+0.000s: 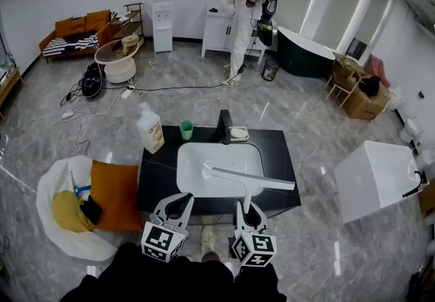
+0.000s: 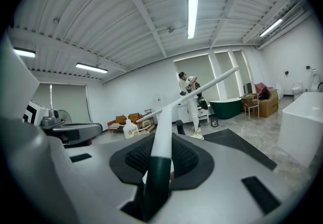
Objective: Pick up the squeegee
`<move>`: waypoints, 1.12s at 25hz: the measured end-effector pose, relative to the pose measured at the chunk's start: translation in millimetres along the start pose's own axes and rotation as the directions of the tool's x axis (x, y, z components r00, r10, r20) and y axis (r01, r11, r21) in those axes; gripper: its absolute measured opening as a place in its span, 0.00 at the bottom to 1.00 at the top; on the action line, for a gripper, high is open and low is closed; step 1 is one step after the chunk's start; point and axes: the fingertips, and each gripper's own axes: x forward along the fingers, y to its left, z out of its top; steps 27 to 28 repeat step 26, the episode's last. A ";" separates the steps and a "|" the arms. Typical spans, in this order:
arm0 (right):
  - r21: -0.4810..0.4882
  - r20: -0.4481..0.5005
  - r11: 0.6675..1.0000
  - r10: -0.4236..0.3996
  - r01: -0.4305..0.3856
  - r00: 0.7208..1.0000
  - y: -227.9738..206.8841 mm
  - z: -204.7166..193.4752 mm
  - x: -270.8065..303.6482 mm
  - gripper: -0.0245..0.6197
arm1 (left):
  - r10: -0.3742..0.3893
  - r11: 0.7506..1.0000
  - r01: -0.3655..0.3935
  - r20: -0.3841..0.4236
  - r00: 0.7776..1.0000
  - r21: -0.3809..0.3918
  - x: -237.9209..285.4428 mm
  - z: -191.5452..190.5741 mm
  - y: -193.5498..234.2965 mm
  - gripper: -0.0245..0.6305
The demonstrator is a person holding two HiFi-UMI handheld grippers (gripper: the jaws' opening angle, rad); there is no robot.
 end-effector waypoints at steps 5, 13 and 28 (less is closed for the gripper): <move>-0.001 0.002 1.000 -0.003 0.003 1.000 0.3 2.6 1.2 0.19 | -0.001 1.000 0.001 -0.001 1.000 -0.003 1.3 0.3 1.1 0.07; -0.004 0.000 1.000 -0.002 0.002 1.000 2.6 4.1 0.3 0.19 | -0.003 1.000 0.003 -0.002 1.000 -0.007 0.0 1.5 1.7 0.07; -0.010 0.002 1.000 0.001 -0.001 1.000 5.7 3.6 1.2 0.19 | -0.004 1.000 0.004 -0.002 1.000 -0.009 -1.0 -0.4 3.3 0.07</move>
